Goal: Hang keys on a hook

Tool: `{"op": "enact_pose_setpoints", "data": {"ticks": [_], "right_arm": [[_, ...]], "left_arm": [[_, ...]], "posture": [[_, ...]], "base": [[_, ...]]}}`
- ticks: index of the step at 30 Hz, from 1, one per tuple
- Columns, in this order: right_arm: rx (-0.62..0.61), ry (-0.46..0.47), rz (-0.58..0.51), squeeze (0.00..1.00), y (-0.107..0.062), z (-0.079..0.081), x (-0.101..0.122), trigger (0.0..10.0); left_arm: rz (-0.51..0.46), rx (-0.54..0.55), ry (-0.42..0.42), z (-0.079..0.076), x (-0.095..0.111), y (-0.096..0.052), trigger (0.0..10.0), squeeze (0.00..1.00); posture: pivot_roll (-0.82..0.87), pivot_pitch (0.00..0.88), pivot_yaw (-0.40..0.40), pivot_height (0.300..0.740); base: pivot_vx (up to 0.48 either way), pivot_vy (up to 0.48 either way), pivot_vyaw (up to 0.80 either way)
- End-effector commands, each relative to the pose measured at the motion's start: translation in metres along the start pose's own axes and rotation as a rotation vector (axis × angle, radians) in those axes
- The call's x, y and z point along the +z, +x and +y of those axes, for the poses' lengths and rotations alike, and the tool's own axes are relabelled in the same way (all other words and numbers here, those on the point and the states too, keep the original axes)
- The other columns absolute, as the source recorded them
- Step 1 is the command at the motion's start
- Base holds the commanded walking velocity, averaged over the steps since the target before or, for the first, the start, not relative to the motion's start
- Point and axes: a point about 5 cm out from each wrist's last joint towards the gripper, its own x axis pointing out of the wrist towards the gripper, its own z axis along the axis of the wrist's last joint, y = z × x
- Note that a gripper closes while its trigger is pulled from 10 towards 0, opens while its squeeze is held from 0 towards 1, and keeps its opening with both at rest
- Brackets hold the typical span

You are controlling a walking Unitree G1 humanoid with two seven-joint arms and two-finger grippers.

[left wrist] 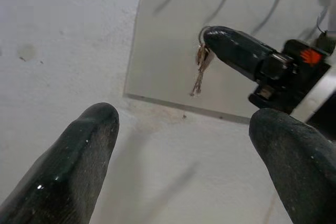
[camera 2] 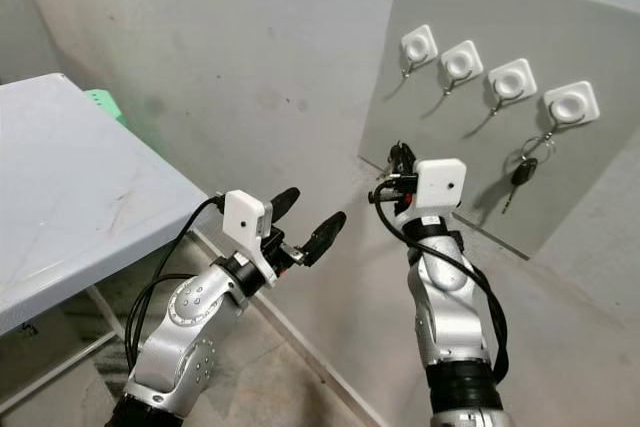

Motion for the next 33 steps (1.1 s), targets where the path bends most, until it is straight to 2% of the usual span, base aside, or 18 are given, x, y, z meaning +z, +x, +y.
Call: {"op": "enact_pose_setpoints", "data": {"ticks": [1, 6, 16, 26, 28, 33], "right_arm": [[-0.012, 0.010, -0.036, 0.00, 0.007, -0.003, 0.007, 10.0], [0.003, 0.059, -0.069, 0.00, 0.016, 0.000, 0.013, 10.0], [0.024, 0.122, -0.119, 0.00, 0.014, -0.001, 0.017, 10.0], [-0.001, 0.184, -0.190, 0.00, 0.005, -0.012, 0.029, 10.0], [-0.035, 0.229, -0.234, 0.00, 0.004, -0.022, 0.038, 10.0], [-0.043, 0.234, -0.258, 0.00, 0.005, -0.026, 0.045, 10.0]], "left_arm": [[-0.025, -0.020, 0.015, -0.001, 0.010, 0.003, 10.0, 0.00], [-0.037, -0.024, 0.025, -0.001, 0.016, 0.003, 10.0, 0.00], [-0.058, -0.063, 0.037, -0.009, 0.027, 0.006, 10.0, 0.00], [-0.070, -0.091, 0.033, -0.014, 0.032, 0.008, 10.0, 0.00], [-0.065, -0.097, 0.022, -0.016, 0.032, 0.008, 10.0, 0.00], [-0.067, -0.101, 0.019, -0.017, 0.033, 0.008, 10.0, 0.00]], "posture": [[0.00, 0.008, -0.056, 0.740], [0.00, 0.009, -0.061, 0.740], [0.00, 0.008, -0.063, 0.740], [-0.01, 0.003, -0.056, 0.740], [-0.01, 0.000, -0.052, 0.740], [-0.02, 0.000, -0.050, 0.740]], "base": [[0.000, 0.000, 0.00], [0.000, 0.000, 0.00], [0.000, 0.000, 0.00], [0.000, 0.000, 0.00], [0.000, 0.000, 0.00], [0.000, 0.000, 0.00]]}}
